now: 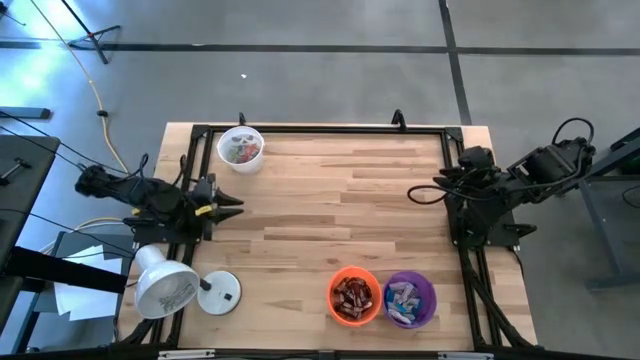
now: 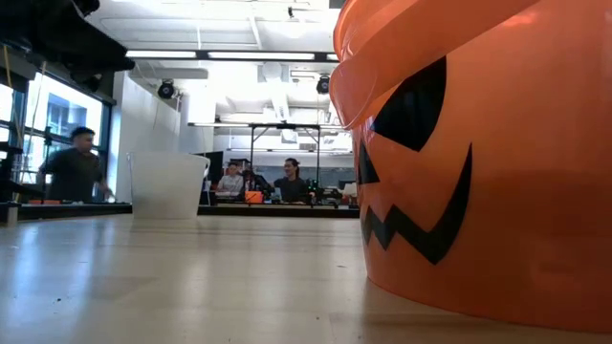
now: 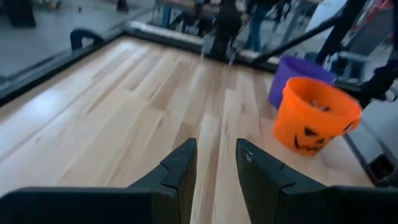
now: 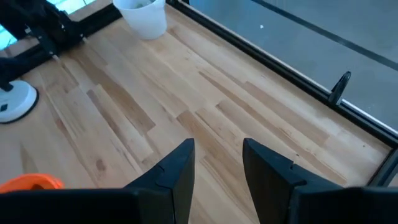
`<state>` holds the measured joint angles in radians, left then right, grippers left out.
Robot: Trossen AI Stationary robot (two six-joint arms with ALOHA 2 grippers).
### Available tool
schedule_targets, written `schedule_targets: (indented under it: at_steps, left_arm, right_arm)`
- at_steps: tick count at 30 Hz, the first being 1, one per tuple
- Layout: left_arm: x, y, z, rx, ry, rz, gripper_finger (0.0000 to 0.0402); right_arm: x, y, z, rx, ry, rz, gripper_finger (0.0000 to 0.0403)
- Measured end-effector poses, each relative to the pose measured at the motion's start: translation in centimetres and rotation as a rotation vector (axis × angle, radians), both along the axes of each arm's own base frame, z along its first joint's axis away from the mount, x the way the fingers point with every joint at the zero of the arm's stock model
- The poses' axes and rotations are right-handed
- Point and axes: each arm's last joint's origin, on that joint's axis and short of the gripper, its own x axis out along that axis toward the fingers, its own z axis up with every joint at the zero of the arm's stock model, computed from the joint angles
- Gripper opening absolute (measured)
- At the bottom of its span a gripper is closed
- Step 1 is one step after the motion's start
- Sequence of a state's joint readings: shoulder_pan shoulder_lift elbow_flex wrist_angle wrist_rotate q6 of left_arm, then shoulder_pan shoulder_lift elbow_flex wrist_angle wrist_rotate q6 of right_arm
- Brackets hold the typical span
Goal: Organize candy in baskets
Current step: Return to Home Position
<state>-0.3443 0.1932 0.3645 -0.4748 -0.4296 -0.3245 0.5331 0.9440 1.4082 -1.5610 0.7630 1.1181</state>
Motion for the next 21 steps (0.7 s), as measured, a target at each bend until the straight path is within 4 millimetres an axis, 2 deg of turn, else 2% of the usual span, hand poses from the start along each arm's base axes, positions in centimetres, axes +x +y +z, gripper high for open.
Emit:
schedule_targets:
  at_steps: [8, 18, 21]
  left_arm:
    - [0.8, 0.3, -1.5, 0.019, -0.058, 0.014, 0.0099]
    - [2.2, 0.7, -6.0, -0.064, -0.109, 0.002, 0.0099]
    - [2.4, 0.8, -6.7, -0.087, -0.128, -0.004, 0.0099]
  right_arm:
    - [0.0, 0.0, 0.0, 0.022, -0.029, -0.036, 0.0128]
    - [0.0, 0.0, 0.0, 0.054, -0.051, -0.068, 0.0128]
    - [0.0, -0.1, 0.1, 0.059, -0.062, -0.082, 0.0128]
